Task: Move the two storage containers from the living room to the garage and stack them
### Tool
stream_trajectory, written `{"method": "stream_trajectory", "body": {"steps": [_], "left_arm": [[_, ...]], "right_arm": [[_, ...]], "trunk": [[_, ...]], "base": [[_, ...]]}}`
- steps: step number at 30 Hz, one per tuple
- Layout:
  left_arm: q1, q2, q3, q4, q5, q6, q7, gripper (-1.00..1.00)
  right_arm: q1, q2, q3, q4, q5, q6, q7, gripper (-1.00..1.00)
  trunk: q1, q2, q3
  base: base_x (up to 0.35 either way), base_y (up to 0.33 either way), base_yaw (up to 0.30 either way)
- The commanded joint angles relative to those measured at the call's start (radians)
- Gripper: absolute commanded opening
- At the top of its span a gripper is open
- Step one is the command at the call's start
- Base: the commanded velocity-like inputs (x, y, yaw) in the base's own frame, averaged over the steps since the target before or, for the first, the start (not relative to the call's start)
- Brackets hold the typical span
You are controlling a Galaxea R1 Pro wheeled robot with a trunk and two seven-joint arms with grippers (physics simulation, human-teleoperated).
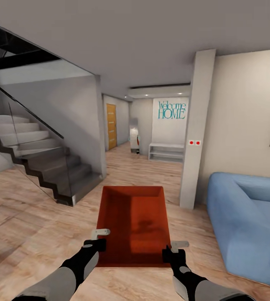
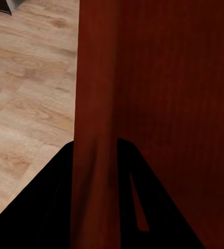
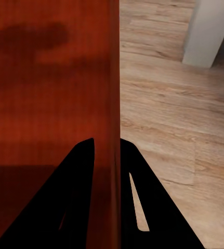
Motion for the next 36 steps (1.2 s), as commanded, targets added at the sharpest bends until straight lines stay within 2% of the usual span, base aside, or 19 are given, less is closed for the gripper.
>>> {"method": "stream_trajectory", "body": {"steps": [1,22,30,36], "left_arm": [[-0.001,0.001,0.058,-0.003,0.018,0.008,0.011,-1.0],[-0.001,0.002,0.058,-0.003,0.019,0.008,0.011,-1.0],[-0.001,0.002,0.059,-0.003,0.019,0.008,0.011,-1.0],[-0.001,0.002,0.059,-0.003,0.019,0.008,0.011,-1.0]], "right_arm": [[-0.001,-0.004,-0.036,0.0,-0.031,-0.008,-0.008,-1.0],[-0.001,-0.004,-0.036,0.0,-0.03,-0.008,-0.007,-1.0],[-0.001,-0.003,-0.036,0.0,-0.03,-0.009,-0.008,-1.0],[-0.001,-0.004,-0.036,0.0,-0.03,-0.008,-0.007,-1.0]], "trunk": [[0.001,-0.001,-0.002],[0.001,-0.001,-0.002],[0.001,-0.001,-0.002],[0.001,-0.001,-0.002]], "base": [[0.32,0.0,-0.004],[0.321,0.0,-0.001],[0.321,0.0,-0.174],[0.321,0.0,-0.037]]}}
